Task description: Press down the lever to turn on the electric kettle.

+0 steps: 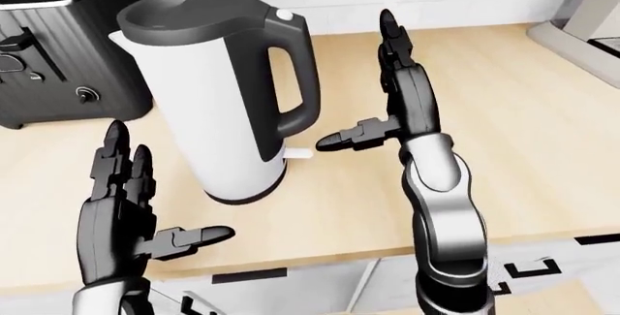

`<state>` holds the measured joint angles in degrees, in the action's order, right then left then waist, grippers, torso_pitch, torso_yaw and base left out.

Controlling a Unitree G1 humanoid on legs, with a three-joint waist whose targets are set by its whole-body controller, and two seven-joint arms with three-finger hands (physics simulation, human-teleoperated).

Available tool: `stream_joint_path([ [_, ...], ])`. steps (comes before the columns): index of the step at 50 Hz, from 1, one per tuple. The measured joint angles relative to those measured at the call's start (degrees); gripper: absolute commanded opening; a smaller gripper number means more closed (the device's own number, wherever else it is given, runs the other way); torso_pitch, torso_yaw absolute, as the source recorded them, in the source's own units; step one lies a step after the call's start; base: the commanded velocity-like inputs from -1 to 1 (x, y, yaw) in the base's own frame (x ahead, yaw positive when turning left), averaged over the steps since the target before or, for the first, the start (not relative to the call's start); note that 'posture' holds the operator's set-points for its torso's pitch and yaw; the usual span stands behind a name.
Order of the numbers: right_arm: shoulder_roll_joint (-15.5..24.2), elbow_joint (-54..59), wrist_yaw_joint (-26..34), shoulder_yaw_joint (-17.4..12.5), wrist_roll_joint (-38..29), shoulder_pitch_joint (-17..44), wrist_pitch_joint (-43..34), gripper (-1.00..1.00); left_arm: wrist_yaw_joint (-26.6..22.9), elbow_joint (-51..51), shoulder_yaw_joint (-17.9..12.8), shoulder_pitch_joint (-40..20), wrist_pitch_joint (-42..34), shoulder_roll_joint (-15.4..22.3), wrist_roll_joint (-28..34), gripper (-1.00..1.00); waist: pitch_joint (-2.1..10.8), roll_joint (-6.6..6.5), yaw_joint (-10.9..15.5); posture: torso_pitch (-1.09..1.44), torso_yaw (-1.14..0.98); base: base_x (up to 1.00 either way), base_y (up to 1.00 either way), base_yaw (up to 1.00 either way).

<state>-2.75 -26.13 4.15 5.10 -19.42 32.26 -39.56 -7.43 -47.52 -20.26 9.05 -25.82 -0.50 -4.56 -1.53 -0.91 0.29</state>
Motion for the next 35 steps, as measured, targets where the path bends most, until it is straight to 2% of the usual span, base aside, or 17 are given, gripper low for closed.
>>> stream_joint_path([
  [23, -1.4, 8.9, 0.4, 1.1, -2.2, 2.8, 4.1, 1.0, -0.3, 0.4, -0.8, 0.3, 0.8, -0.1, -0.6, 1.0, 0.02, -0.06, 0.0, 0.0, 0.0, 0.0, 0.0, 0.0],
  [35, -1.7, 12.5, 0.8, 0.4, -2.5, 4.1, 5.8, 1.0, -0.2, 0.7, -0.5, 0.1, 0.9, -0.1, -0.5, 1.0, 0.06, -0.1, 0.0, 0.0, 0.0, 0.0, 0.0, 0.0],
])
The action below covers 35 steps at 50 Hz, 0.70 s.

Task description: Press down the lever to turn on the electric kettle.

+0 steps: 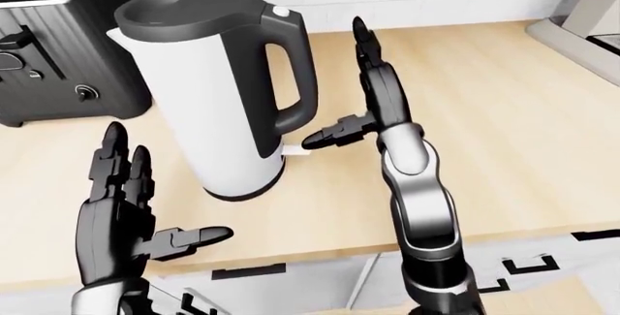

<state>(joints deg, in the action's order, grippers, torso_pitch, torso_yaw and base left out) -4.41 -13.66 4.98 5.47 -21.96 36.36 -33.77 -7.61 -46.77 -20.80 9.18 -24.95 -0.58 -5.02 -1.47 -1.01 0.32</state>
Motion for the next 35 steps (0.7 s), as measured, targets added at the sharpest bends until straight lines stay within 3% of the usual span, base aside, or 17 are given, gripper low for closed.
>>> stream_joint_path([
  [35, 0.1, 11.2, -1.1, -0.7, 0.5, 3.9, 5.1, 1.0, -0.3, 0.0, -0.7, 0.4, 0.4, -0.1, -0.4, 1.0, -0.04, 0.09, 0.1, 0.0, 0.0, 0.0, 0.0, 0.0],
])
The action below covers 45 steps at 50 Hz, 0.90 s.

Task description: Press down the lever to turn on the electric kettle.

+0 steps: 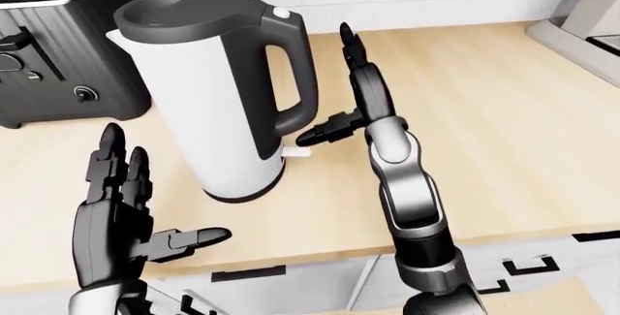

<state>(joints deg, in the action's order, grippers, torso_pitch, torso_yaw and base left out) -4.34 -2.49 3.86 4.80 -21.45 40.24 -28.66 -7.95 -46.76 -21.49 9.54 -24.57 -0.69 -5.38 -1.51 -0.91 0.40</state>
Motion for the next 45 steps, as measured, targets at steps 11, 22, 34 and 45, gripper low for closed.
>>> stream_joint_path([
  [11, -0.1, 2.9, -0.9, -0.1, 0.6, -0.9, 2.2, 1.0, -0.1, 0.5, -0.2, 0.3, 0.7, -0.2, -0.1, 1.0, 0.02, 0.06, 0.0, 0.0, 0.0, 0.0, 0.0, 0.0],
  [22, -0.2, 4.4, -1.6, 0.0, 0.8, -1.1, 3.8, 1.0, -0.2, 1.0, -0.1, 0.6, 1.4, -0.3, 0.0, 1.0, 0.19, 0.25, 0.1, 0.0, 0.0, 0.0, 0.0, 0.0],
  [34, 0.1, 10.5, -2.7, -0.6, 1.3, 1.1, 6.8, 1.0, -0.2, 1.1, -0.3, 0.5, 1.4, -0.2, -0.1, 1.0, 0.24, 0.27, 0.1, 0.0, 0.0, 0.0, 0.0, 0.0],
  [45, 0.6, 14.7, -3.7, -0.9, 1.5, 2.6, 9.3, 1.0, -0.3, 1.0, -0.6, 0.6, 1.4, -0.2, -0.3, 1.0, 0.38, 0.18, 0.1, 0.0, 0.0, 0.0, 0.0, 0.0],
])
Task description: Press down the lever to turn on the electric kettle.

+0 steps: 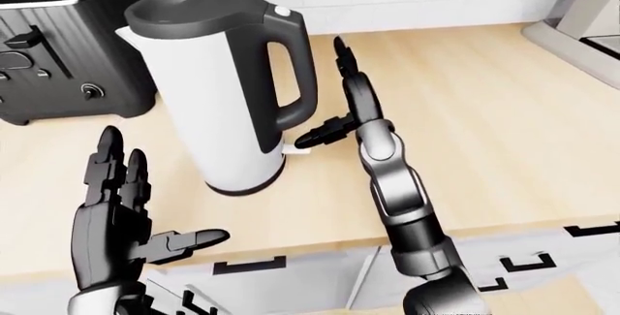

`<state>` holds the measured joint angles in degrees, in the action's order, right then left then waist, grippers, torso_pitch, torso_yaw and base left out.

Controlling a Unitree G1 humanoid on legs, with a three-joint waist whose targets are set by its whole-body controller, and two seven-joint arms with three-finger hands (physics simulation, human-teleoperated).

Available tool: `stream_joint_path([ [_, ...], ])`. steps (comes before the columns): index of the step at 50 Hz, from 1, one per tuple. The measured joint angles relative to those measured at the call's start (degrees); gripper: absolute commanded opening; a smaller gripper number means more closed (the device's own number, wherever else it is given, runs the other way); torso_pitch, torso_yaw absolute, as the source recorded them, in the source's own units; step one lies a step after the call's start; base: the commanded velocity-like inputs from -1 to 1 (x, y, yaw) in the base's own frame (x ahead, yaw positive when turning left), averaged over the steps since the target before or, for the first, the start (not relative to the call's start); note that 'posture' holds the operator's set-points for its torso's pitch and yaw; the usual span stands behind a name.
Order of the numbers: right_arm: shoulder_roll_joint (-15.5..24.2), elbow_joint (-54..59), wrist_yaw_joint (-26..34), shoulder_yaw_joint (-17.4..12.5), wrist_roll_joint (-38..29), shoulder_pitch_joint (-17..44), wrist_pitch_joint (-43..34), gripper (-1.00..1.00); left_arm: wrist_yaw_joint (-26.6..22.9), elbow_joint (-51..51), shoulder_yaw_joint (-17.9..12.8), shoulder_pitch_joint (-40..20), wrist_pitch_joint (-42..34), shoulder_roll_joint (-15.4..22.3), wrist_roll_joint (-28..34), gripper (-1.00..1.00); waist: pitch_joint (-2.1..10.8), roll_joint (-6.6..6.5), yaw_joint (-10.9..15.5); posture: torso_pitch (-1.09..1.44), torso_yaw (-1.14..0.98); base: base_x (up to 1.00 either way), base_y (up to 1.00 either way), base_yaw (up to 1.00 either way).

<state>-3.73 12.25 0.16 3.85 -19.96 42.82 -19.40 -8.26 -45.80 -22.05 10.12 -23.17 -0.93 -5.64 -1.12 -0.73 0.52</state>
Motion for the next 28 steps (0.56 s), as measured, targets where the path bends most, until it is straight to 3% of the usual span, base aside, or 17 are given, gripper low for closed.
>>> stream_joint_path([
  [28, 0.4, 11.0, -3.1, -1.0, -2.7, 3.8, 5.3, 1.0, 0.1, -0.6, 0.0, -0.3, -0.5, 0.1, -0.2, 1.0, 1.61, -0.71, 0.0, 0.0, 0.0, 0.0, 0.0, 0.0],
])
